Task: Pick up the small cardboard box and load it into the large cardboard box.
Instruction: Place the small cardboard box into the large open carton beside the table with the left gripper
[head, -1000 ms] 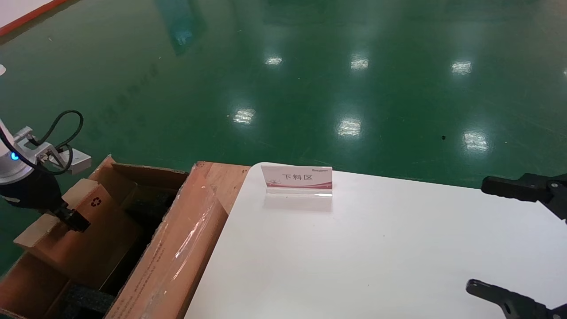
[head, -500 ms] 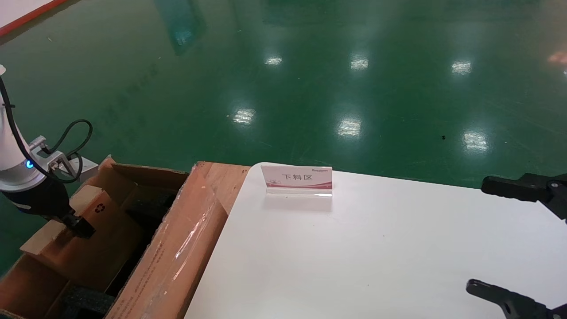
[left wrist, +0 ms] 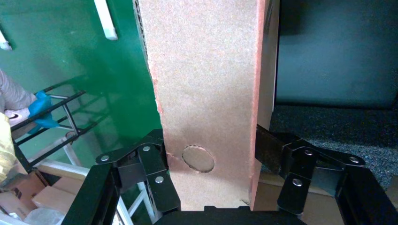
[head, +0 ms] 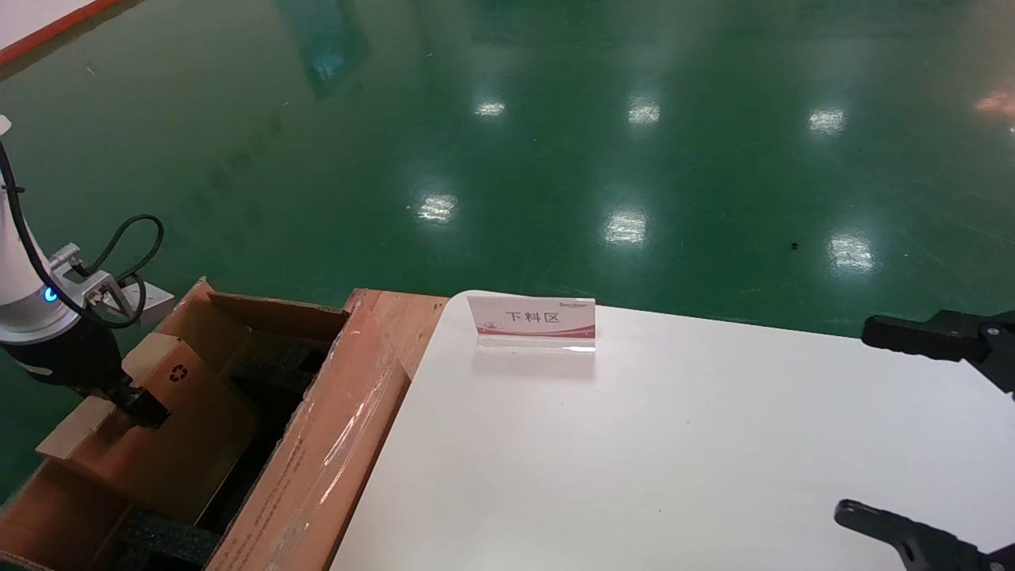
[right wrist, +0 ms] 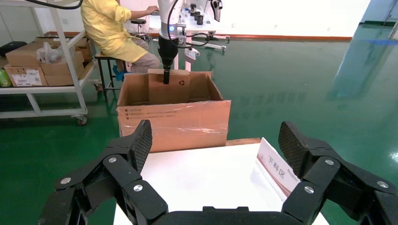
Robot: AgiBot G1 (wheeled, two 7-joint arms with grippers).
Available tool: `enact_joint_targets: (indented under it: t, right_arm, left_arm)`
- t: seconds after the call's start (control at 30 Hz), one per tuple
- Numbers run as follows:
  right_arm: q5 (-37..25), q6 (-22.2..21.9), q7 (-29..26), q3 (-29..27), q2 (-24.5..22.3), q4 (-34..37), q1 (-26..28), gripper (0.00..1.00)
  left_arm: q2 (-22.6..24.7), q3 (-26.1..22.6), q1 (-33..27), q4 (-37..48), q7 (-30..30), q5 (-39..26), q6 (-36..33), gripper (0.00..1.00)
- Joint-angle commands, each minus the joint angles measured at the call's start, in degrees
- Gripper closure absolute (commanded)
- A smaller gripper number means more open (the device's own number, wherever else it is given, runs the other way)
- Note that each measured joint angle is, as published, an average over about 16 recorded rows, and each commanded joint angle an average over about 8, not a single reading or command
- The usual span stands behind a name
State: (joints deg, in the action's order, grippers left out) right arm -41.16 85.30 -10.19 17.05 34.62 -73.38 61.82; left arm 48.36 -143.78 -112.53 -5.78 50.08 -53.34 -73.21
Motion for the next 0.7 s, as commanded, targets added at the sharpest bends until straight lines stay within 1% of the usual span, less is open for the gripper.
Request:
enact_joint_targets:
  t: [0.03,0.53,0.7]
  right_arm:
    - [0.0,0.0,0.0,0.0,0.0,0.0,0.0,0.0]
    - [0.0,-0.01,0.0,-0.02,0.0,0.0,0.0,0.0]
    - [0.0,0.0,0.0,-0.01,0.0,0.02,0.01,0.0]
  left_arm:
    - [-0.03,-0.01,-0.05,-0.04,-0.01,-0.01,-0.01,0.0]
    - [-0.06,-0.01,-0.24,-0.15,-0.01,-0.05,-0.04,0.0]
    - [0.18,0.16,-1.12,-0.55,-1.15,0.08,-0.01,0.0]
